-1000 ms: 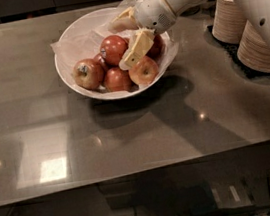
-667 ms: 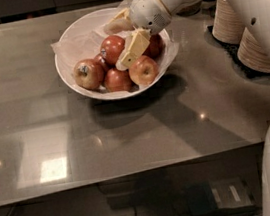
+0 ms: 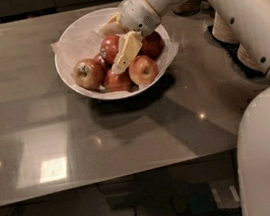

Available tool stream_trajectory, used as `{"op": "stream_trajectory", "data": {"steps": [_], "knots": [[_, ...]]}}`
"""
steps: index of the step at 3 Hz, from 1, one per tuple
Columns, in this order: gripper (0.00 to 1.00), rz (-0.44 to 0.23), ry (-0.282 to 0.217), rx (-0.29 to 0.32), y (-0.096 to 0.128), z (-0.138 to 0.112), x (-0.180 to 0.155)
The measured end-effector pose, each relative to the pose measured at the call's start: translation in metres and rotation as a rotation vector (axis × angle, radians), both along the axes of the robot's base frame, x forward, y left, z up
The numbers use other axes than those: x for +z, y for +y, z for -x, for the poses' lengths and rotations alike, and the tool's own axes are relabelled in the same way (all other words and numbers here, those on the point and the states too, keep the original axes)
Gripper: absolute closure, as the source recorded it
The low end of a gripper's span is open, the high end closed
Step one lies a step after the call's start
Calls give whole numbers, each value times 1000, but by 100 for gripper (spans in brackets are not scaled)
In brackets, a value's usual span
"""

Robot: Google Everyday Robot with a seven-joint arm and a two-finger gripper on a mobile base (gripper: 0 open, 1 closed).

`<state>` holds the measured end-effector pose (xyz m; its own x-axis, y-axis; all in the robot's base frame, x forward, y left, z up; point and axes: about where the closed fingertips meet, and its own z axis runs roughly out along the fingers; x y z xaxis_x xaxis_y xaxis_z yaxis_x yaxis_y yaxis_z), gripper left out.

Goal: Pick apple from white bowl

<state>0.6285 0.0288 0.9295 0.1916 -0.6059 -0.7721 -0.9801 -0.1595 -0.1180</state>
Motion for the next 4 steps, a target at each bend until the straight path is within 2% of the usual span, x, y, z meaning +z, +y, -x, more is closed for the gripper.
{"op": "stream_trajectory", "data": {"steps": [2,3,4], "knots": [[19,66,9,-5,7,-14,-15],[38,86,2,-40,1,-19,-20],[61,87,2,-40,1,-19,-20]]}}
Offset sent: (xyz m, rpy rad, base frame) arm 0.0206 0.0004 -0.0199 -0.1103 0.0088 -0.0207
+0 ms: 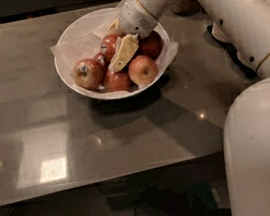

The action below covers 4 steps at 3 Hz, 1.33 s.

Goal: Pick apple from white bowl

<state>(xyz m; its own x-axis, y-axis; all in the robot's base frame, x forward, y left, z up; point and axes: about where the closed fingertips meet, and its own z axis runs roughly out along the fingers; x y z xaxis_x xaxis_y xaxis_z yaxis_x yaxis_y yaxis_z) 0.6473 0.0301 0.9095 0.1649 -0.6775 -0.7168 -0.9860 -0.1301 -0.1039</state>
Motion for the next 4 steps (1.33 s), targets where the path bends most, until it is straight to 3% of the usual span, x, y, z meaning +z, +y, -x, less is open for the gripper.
{"op": "stream_trajectory", "data": {"steps": [1,2,4], "knots": [[85,0,0,0,0,0,0],[100,-61,-4,15,5,2,9],[100,-203,-105,47,0,18,76]]}}
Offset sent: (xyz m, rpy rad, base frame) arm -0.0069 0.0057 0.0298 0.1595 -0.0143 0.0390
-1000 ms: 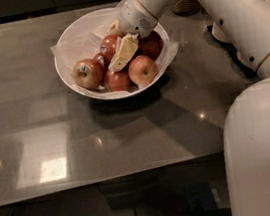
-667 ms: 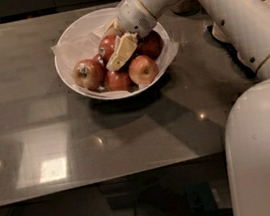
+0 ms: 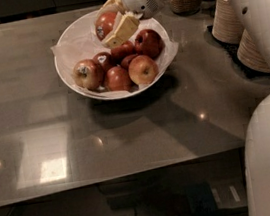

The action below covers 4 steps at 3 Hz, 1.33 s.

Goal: Pick apple from white bowl

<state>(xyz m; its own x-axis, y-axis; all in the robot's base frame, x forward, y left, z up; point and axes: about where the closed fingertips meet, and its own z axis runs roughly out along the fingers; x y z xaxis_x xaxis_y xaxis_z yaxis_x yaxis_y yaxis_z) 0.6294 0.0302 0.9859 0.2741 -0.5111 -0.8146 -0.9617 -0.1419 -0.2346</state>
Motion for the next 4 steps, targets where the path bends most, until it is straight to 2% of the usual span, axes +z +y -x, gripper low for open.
{"op": "stream_trajectory", "data": {"steps": [1,3,4], "knots": [[100,-39,-37,-4,-10,12,24],[100,-71,44,11,-20,57,19],[100,-66,54,13,-20,58,14]]}}
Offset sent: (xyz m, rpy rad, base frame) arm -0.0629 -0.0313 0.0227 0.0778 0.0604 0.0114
